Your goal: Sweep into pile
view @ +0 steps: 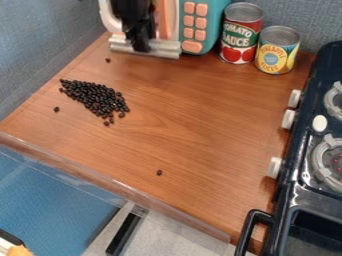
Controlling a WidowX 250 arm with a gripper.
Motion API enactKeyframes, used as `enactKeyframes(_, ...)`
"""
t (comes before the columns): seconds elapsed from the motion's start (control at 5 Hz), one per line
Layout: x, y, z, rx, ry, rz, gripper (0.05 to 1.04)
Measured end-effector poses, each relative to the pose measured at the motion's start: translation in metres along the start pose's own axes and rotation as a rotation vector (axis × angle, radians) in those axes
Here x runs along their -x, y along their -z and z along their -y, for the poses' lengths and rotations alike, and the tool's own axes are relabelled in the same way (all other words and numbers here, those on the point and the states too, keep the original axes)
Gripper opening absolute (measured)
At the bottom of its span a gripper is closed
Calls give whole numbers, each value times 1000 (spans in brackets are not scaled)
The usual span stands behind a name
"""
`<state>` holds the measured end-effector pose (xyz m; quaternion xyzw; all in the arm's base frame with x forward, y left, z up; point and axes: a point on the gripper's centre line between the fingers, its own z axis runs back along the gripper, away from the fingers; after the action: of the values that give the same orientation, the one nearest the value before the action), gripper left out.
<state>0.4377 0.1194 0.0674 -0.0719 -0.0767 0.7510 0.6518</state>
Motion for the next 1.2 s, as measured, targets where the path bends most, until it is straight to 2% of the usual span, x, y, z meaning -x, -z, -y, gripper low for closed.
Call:
enactKeyframes(0.4,-9,16,10,-9,0,18,363)
enactKeyframes(1.0,-25,25,18,-8,-14,48,363)
enactKeyframes(1.2,-34,38,14,-26,-32,55,363)
